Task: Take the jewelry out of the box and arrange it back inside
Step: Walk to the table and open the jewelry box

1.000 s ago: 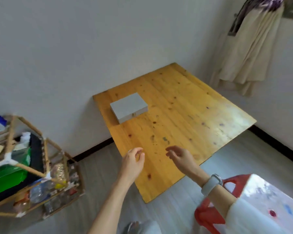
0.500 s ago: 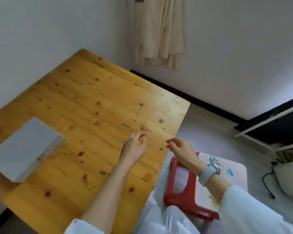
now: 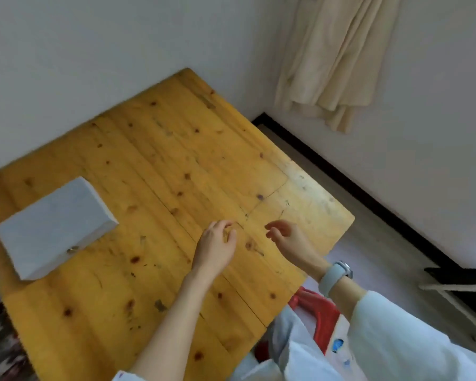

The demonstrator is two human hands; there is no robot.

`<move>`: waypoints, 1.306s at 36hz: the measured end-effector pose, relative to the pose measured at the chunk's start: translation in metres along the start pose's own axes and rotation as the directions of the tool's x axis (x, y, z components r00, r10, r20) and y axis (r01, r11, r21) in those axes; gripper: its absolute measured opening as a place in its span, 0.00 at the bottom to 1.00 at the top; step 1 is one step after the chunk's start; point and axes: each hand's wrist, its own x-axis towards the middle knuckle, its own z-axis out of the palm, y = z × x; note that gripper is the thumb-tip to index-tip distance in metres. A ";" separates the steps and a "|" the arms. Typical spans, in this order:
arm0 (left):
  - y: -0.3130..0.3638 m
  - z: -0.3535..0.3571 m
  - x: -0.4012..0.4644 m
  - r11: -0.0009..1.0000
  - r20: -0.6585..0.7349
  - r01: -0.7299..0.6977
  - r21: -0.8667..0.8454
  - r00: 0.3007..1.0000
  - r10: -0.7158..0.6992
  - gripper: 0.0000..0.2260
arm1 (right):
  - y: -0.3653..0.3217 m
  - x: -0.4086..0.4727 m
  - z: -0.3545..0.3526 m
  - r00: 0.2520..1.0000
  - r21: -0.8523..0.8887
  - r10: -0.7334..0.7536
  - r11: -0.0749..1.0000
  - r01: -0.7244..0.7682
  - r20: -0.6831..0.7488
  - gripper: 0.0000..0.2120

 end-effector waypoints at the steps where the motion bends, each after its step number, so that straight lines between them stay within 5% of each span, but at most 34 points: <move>1: -0.006 -0.002 0.002 0.999 -0.049 0.029 -0.015 0.998 -0.029 0.14 | -0.003 0.012 0.002 0.999 -0.016 -0.031 0.999 0.031 0.031 0.14; 8: -0.057 0.014 0.009 0.975 -0.457 0.180 -0.129 0.862 -0.220 0.12 | -0.002 0.090 0.041 0.923 -0.109 -0.281 0.942 0.318 0.262 0.13; 17: -0.094 0.054 -0.008 0.969 -0.744 0.193 -0.155 0.622 -0.243 0.12 | 0.021 0.114 0.086 0.723 0.011 -0.581 0.782 0.623 0.374 0.11; 28: -0.070 0.111 -0.108 0.979 -0.863 0.167 -0.121 0.469 -0.186 0.11 | 0.062 0.028 0.073 0.511 0.091 -0.770 0.582 0.808 0.382 0.10; 38: -0.096 0.035 -0.154 0.958 -0.942 0.286 0.017 0.326 -0.080 0.09 | 0.006 -0.001 0.108 0.354 -0.016 -0.866 0.373 0.928 0.353 0.12; 47: -0.183 -0.047 -0.112 0.908 -0.914 0.412 -0.073 0.337 -0.227 0.13 | -0.080 0.057 0.195 0.340 -0.152 -0.877 0.306 0.940 0.339 0.15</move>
